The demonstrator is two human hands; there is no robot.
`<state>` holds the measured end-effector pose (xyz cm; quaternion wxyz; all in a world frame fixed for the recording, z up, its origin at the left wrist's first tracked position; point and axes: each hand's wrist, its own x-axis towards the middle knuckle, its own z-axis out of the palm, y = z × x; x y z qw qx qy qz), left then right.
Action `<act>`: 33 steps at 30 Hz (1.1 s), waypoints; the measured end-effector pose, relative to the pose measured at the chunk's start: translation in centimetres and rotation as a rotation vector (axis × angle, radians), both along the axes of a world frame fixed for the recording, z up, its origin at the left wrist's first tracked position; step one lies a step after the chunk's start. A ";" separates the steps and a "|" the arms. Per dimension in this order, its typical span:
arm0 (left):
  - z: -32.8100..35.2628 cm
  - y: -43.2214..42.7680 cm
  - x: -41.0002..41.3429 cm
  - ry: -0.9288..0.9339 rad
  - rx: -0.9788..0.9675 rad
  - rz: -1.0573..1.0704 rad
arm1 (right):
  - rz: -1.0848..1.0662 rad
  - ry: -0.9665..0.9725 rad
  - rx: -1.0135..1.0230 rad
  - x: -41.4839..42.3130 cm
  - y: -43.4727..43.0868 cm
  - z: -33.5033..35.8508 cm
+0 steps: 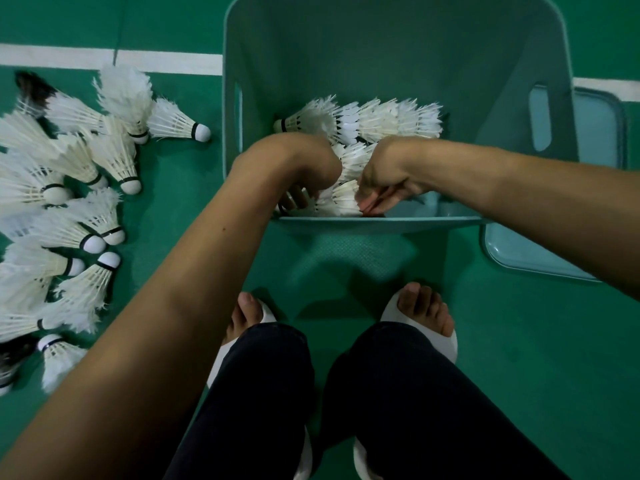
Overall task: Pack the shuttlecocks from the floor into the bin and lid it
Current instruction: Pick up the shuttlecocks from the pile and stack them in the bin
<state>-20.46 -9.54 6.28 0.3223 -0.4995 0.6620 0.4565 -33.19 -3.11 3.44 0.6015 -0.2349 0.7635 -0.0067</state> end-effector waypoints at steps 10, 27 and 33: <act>3.1 -0.4 0.8 0.255 -0.216 0.052 | 0.078 0.165 -0.184 -1.5 -0.5 5.6; 3.9 -0.7 23.4 0.654 -0.805 0.849 | 0.179 0.024 -0.979 20.6 -4.1 11.0; -2.4 4.4 35.8 0.213 -0.971 0.730 | 0.562 -0.096 -0.700 25.4 -4.1 2.1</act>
